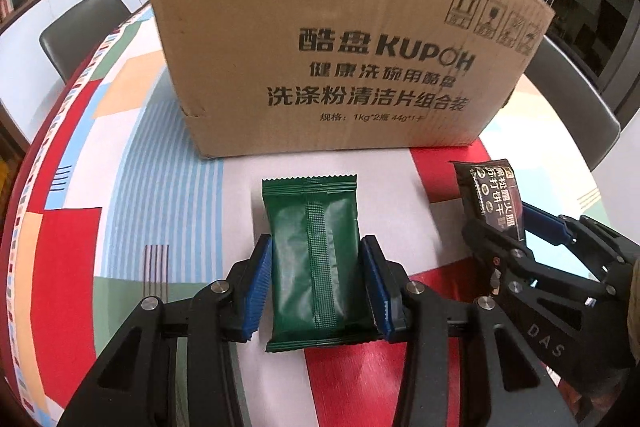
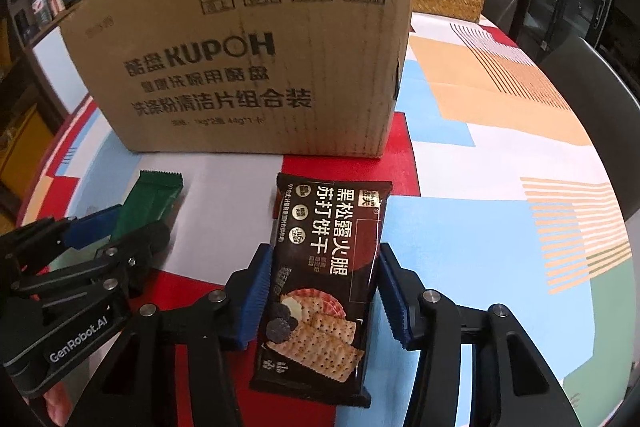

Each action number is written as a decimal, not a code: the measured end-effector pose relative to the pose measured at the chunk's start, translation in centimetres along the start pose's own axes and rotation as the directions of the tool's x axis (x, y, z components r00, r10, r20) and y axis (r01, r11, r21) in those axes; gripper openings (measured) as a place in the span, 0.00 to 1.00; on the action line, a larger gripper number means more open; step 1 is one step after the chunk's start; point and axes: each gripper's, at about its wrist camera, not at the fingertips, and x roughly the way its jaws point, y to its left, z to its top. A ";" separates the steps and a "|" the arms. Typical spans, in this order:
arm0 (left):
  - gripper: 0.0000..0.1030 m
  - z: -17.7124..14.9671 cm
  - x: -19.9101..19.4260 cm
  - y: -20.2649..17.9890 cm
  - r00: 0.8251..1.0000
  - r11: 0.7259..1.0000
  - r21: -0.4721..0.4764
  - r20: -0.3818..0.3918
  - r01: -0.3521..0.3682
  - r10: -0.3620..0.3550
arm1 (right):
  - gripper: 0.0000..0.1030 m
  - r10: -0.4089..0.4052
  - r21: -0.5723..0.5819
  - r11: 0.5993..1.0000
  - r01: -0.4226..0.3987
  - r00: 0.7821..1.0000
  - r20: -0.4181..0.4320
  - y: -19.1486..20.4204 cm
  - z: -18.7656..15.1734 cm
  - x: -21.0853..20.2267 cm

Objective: Organize snacks
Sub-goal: 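Carry both packs over the box and open both grippers to drop them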

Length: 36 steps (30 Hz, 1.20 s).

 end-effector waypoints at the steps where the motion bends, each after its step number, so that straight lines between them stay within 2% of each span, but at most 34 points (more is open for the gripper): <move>1: 0.42 -0.2 -0.3 -0.2 1.000 1.000 -0.001 0.005 0.002 -0.002 | 0.50 0.002 0.000 1.000 -0.002 1.000 0.003 0.0 -0.1 -0.2; 5: 0.42 -0.3 -1.8 -0.6 1.000 1.000 -0.006 0.027 0.006 -0.006 | 0.50 0.015 -0.006 1.000 -0.015 1.000 0.023 0.2 -0.2 -1.3; 10: 0.42 -0.6 -3.9 1.0 0.998 1.000 -0.016 0.053 0.013 -0.012 | 0.49 0.023 -0.011 1.000 -0.022 0.999 0.043 0.4 0.0 -1.9; 20: 0.42 -0.1 -7.0 0.7 0.991 1.000 -0.006 0.131 0.022 -0.021 | 0.49 0.043 0.009 0.999 -0.044 0.994 0.098 -0.6 0.4 -3.8; 29: 0.42 1.2 -10.2 0.4 0.975 0.999 0.009 0.219 0.032 -0.033 | 0.49 0.051 0.000 0.999 -0.052 0.980 0.195 -0.6 1.4 -7.2; 36: 0.42 2.3 -13.0 0.2 0.955 0.999 0.022 0.296 0.031 -0.036 | 0.49 0.054 0.004 0.998 -0.057 0.961 0.273 -0.9 2.7 -9.6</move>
